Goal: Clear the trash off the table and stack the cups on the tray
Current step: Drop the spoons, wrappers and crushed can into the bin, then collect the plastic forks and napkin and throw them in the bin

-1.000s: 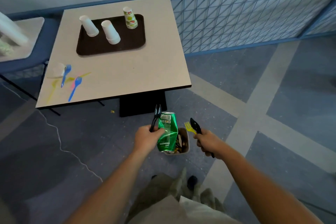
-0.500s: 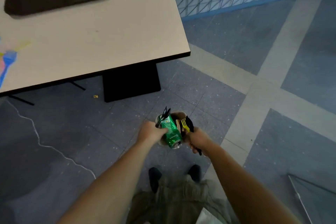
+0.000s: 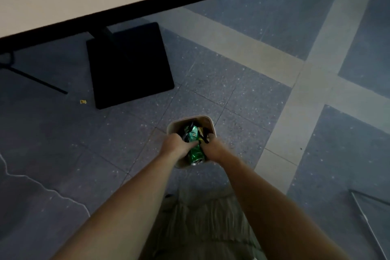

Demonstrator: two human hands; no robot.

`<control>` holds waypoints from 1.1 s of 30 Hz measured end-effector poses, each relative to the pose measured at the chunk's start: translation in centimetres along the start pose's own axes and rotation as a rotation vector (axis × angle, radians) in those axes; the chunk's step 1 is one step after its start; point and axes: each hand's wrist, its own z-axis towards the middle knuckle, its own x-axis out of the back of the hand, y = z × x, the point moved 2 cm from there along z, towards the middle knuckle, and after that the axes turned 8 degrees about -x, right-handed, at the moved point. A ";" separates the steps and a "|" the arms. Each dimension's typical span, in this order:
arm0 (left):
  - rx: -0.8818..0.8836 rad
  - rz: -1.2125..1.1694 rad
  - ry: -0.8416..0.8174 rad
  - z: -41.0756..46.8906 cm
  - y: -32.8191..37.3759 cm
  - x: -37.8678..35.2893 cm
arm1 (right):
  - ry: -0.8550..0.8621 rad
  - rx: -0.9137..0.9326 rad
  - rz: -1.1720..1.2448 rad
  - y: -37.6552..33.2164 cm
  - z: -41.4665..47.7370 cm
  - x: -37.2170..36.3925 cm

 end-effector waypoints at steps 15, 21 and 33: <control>-0.170 0.011 0.122 -11.5 2.7 6.1 | 0.155 0.211 -0.107 -3.2 -11.9 3.2; -0.201 0.026 0.178 -19.1 5.4 11.7 | 0.188 0.280 -0.134 -6.3 -21.2 5.9; -0.360 -0.108 0.304 -33.1 9.1 16.8 | 0.171 0.391 -0.258 -8.9 -35.7 10.0</control>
